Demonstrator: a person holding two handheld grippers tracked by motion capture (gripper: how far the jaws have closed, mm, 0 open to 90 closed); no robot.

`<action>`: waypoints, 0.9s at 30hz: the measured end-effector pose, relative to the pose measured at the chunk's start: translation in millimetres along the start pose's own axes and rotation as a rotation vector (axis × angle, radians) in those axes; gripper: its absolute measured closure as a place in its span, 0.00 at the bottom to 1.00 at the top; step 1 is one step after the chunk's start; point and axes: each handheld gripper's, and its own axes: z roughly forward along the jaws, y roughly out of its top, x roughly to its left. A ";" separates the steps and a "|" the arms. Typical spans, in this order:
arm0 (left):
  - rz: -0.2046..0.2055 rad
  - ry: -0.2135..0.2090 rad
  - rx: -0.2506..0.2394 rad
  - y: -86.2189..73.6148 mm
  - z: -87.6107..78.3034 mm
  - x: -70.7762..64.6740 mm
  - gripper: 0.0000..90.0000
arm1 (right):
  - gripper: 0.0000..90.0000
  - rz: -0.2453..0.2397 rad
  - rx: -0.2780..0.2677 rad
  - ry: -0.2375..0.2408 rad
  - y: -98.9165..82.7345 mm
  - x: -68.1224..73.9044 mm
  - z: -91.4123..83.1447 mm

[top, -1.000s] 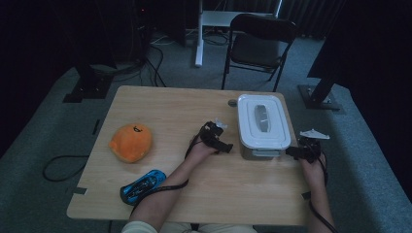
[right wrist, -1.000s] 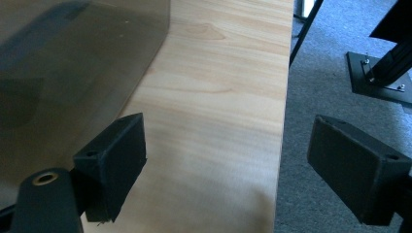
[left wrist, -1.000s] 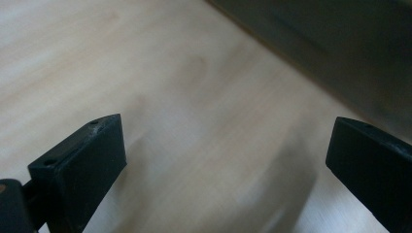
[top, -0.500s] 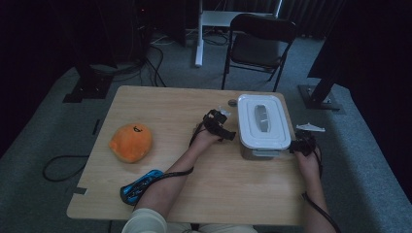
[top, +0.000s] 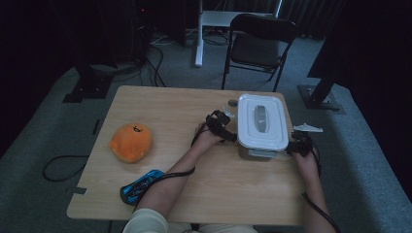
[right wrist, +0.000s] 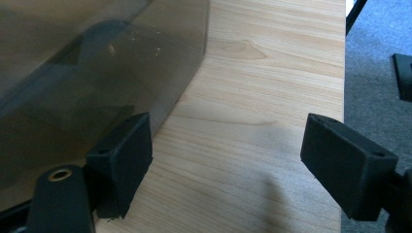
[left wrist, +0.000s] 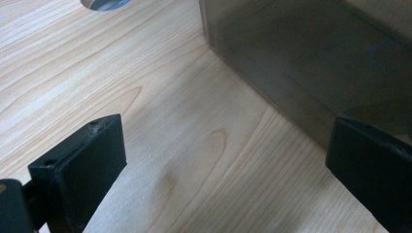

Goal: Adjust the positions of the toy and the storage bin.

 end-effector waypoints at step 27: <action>0.003 0.058 0.009 -58.3 -64.3 7.5 0.02 | 0.25 -0.107 -0.027 0.113 4.4 63.6 4.6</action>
